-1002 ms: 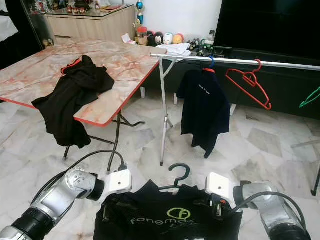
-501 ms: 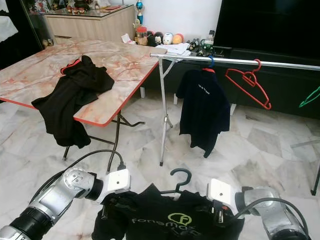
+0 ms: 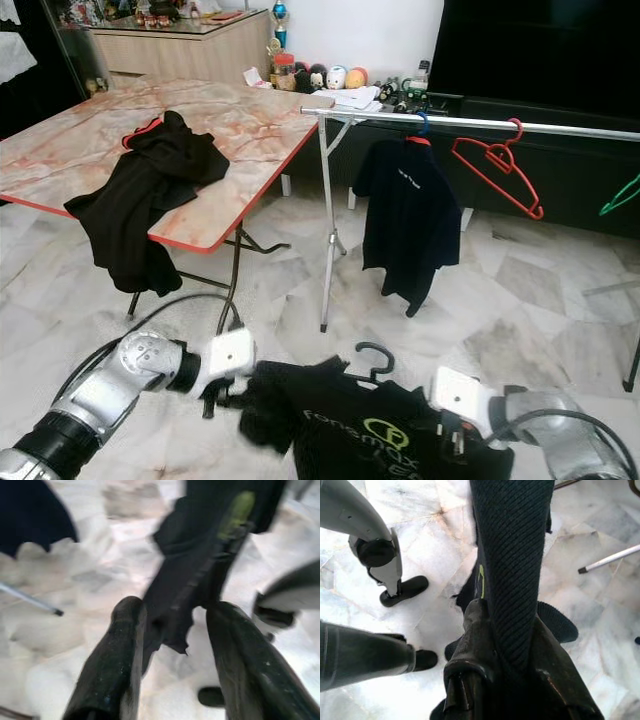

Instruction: Hang hanger

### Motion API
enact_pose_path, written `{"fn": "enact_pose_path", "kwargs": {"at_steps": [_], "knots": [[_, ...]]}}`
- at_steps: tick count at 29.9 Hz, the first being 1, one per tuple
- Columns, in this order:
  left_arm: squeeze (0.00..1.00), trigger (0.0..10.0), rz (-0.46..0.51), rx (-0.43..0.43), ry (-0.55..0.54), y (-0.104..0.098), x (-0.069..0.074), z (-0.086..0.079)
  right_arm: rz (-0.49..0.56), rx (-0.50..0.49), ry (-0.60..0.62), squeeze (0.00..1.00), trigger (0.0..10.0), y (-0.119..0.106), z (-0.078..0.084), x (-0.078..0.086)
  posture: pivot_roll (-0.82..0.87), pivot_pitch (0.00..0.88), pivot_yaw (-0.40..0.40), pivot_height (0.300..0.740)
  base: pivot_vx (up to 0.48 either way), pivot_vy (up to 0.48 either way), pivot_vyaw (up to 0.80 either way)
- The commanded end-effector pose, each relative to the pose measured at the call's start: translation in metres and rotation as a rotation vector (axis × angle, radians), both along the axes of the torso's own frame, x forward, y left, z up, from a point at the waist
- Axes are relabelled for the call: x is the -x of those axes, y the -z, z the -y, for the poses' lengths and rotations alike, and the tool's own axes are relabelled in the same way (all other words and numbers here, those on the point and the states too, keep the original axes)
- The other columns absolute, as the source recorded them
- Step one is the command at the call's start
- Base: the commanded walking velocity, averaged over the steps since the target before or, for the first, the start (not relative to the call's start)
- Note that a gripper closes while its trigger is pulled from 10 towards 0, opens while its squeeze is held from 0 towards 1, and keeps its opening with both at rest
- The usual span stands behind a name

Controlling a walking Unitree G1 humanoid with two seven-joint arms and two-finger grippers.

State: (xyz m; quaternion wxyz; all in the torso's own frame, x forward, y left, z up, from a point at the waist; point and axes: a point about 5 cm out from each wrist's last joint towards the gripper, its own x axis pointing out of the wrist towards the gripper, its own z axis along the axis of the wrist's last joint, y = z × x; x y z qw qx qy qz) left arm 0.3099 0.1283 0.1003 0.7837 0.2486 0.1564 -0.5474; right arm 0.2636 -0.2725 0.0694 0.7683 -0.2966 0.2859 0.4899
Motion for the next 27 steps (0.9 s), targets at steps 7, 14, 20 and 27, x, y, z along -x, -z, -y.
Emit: {"fn": "enact_pose_path", "kwargs": {"at_steps": [7,14,20,27], "knots": [[1.0,10.0,0.046,0.022,-0.127,0.013,-0.006,-0.004,0.075,-0.074,-0.01,0.0,0.0,-0.024,-0.001,-0.002,-0.08,0.035,0.044,0.74,0.0,0.0,0.0],[0.88,10.0,0.117,0.042,-0.384,0.032,-0.014,-0.017,0.079,-0.079,-0.029,0.0,0.0,-0.041,0.003,0.006,-0.1,0.03,0.04,0.74,0.0,0.0,0.0],[0.0,10.0,0.076,0.038,-0.387,0.046,-0.008,-0.016,0.087,-0.077,-0.023,0.0,0.0,-0.047,0.004,0.006,-0.1,0.022,0.042,0.74,0.0,0.0,0.0],[0.0,10.0,0.003,0.044,-0.345,0.058,-0.001,-0.011,0.107,-0.088,-0.034,0.0,0.0,-0.055,0.0,0.004,-0.11,0.015,0.043,0.74,0.0,0.0,0.0]]}}
